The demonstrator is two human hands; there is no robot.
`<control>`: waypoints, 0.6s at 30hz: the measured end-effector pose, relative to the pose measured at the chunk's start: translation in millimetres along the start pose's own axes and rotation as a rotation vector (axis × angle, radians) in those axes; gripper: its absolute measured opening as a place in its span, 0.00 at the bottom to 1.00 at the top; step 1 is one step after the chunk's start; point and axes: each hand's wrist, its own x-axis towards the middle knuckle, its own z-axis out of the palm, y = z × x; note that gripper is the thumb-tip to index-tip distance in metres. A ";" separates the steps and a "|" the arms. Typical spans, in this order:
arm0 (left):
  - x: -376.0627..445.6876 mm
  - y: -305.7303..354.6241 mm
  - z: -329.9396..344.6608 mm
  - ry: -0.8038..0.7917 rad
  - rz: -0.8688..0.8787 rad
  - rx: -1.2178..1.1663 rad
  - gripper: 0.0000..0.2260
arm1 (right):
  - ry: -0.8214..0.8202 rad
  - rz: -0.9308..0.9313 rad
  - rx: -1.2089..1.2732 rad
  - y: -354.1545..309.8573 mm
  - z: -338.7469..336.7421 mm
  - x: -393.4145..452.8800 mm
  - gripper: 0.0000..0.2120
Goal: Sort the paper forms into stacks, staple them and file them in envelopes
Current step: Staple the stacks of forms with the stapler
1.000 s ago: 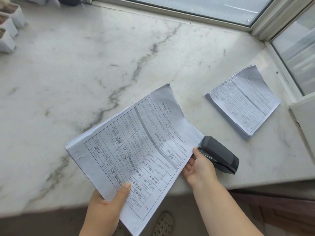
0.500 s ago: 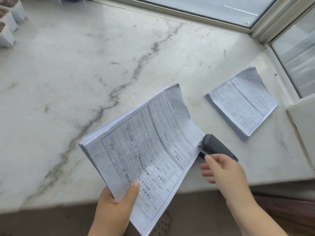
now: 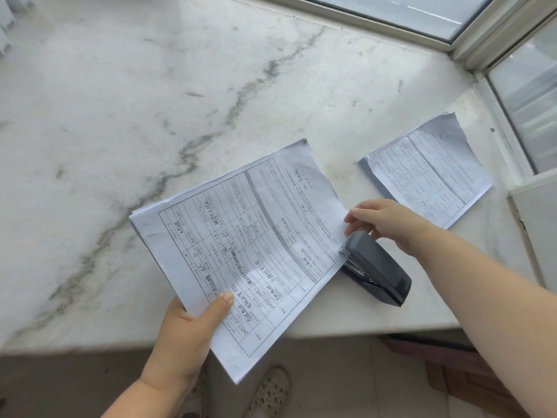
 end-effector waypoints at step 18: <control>1.6 -7.2 -21.2 -0.035 -0.027 -0.114 0.21 | 0.026 0.038 -0.236 1.6 2.0 3.0 0.08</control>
